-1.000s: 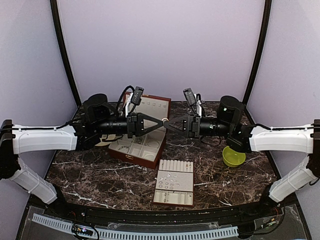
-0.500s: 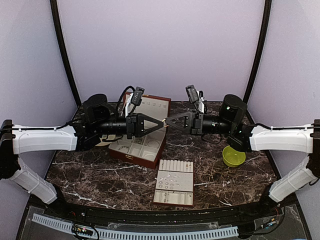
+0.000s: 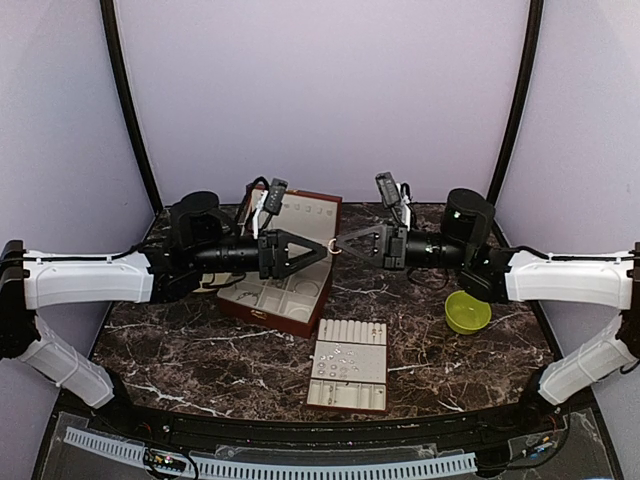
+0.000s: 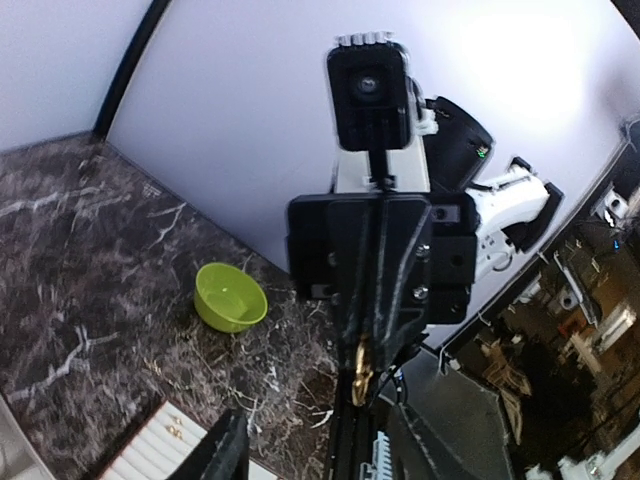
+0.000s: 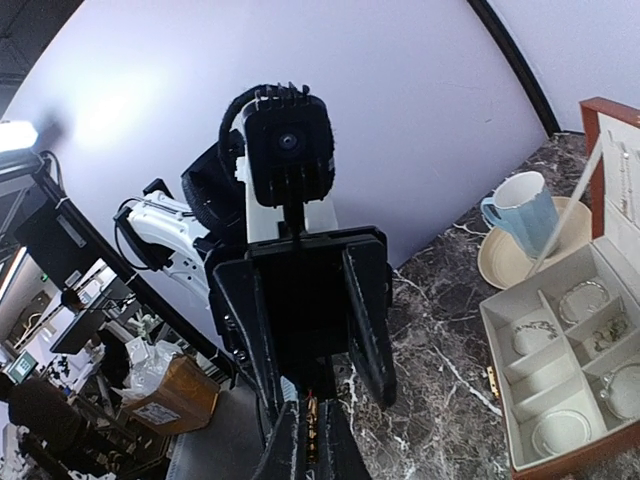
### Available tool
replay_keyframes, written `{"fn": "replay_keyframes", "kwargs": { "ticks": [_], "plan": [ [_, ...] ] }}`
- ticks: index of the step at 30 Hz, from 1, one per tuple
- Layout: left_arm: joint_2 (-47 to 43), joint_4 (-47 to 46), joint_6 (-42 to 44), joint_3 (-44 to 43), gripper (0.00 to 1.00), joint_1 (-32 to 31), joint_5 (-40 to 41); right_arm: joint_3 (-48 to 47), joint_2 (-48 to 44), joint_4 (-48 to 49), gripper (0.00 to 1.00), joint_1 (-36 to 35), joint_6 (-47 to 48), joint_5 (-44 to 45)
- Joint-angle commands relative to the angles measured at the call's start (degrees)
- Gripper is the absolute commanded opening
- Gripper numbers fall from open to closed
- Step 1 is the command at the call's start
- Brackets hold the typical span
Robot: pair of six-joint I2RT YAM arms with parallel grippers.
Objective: Organize the mixed jewelry
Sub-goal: Pass from the left arm to the right
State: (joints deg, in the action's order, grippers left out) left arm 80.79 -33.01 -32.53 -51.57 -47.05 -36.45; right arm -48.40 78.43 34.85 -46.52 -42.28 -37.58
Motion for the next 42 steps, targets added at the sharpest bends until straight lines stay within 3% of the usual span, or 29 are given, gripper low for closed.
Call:
{"fn": "replay_keyframes", "kwargs": {
  "ticks": [1, 4, 8, 10, 14, 23, 34, 42],
  "plan": [
    [-4.38, 11.86, 3.89, 0.92, 0.56, 0.47, 11.32, -0.18, -3.74, -12.01, 0.0, 0.72, 3.95, 7.52],
    [-6.88, 19.23, 5.96, 0.87, 0.63, 2.53, 18.05, -1.69, -4.87, -23.37, 0.0, 0.09, 5.85, 13.84],
    [-10.78, 29.23, 9.21, -0.47, 0.68, 10.94, 19.44, -5.18, -3.84, -37.6, 0.0, -3.17, 4.84, 26.2],
    [-11.65, 37.85, 12.17, -2.83, 0.69, 15.5, 21.85, -7.24, -2.03, -43.88, 0.0, -5.13, 1.48, 31.35],
    [-12.4, 45.5, 19.32, -7.89, 0.77, 22.52, 27.01, -10.17, 2.98, -49.64, 0.0, -8.5, -9.24, 37.25],
    [-15.77, 45.91, 24.26, -4.91, 0.82, 28.49, 31.02, -18.81, 15.34, -57.03, 0.0, -12.03, -22.14, 45.28],
    [-19.82, 44.8, 25.45, -2.52, 0.82, 28.5, 32.14, -29.19, 27.42, -67.52, 0.0, -12.71, -25.75, 45.29],
    [-20.55, 44.79, 26.09, -2.33, 0.82, 28.5, 33.09, -31.25, 31.68, -68.68, 0.0, -12.95, -27.38, 43.04]
  ]
}}
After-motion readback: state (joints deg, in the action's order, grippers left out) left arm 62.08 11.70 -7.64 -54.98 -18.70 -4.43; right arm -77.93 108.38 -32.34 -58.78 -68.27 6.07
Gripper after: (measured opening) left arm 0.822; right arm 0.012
